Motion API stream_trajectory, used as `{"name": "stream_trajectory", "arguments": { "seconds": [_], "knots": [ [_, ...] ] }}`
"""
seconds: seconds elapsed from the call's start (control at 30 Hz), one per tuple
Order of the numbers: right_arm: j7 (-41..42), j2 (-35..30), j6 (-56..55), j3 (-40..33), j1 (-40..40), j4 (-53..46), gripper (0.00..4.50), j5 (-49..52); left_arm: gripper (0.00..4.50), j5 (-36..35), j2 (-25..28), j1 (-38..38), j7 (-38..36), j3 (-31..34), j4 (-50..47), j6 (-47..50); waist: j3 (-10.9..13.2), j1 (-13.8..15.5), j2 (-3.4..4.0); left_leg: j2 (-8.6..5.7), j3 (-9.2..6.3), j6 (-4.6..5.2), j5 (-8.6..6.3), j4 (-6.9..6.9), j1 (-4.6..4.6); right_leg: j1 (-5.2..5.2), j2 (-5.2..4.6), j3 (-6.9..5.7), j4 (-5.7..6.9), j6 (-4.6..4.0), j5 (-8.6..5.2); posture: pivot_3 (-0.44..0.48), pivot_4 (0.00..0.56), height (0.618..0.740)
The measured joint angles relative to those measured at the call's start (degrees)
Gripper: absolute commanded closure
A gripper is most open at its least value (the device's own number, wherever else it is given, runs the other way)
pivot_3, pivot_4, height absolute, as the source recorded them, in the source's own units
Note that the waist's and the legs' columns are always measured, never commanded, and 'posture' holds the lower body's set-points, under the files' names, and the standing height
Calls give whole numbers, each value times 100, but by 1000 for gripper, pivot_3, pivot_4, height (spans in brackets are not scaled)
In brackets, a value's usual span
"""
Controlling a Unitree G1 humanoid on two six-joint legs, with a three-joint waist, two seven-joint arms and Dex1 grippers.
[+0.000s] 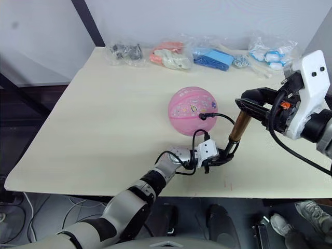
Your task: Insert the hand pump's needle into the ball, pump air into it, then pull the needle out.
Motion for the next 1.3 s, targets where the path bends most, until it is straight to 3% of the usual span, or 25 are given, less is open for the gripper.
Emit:
{"name": "stream_trajectory", "arguments": {
  "seconds": [0.23,0.27,0.33,0.43,0.6,0.87,0.97,1.1,1.3],
  "knots": [
    [-44,30,-148,-2,290,-243,2421,-176,3405,13,12,27,-1,-19,25,29,-3,4,-3,0,-4,0,0,3,-5,-2,0,-4,1,3,2,0,150,740],
    [-49,448,-378,0,564,-354,2421,-485,3405,19,17,28,-1,-21,44,60,-23,5,-42,3,-9,0,0,4,2,11,7,-13,0,3,2,0,150,740],
    [-39,707,-558,76,789,-393,2421,-783,3405,19,18,21,5,-15,52,86,-27,2,-52,3,-6,0,0,0,18,19,5,-5,0,4,2,0,150,740],
    [71,1526,-1066,670,1316,-488,2421,-1813,3405,27,44,33,30,-14,79,165,-87,-15,-112,12,-9,5,-3,-4,66,57,14,-7,0,1,0,0,150,740],
    [275,2023,-1316,1808,1438,-551,2421,-3083,3405,39,91,80,86,-11,90,230,-139,-31,-129,28,-9,4,-3,-2,91,71,33,-4,1,-27,-13,0,150,740],
    [570,3091,-1577,2802,1685,-266,2421,-4636,3405,44,148,152,66,-14,130,247,-228,-34,-145,46,-9,7,-6,-37,154,115,52,-4,1,-61,-32,0,150,740],
    [735,3322,-1627,2812,1787,-262,2421,-4913,3405,73,172,159,73,-14,143,259,-257,-37,-169,58,-19,7,-6,-40,160,119,65,-12,1,-65,-36,0,150,740],
    [889,3288,-1549,2537,1921,-380,2421,-4880,3405,88,160,157,75,-17,127,233,-252,-24,-143,61,-23,7,-6,-42,157,117,65,-18,2,-68,-37,0,150,740],
    [1032,2453,-698,1473,1792,-666,2421,-3572,3405,82,120,132,21,-108,33,128,-156,0,-47,33,-18,7,-6,-38,124,94,49,-7,1,-72,-31,0,150,740]
  ]
}}
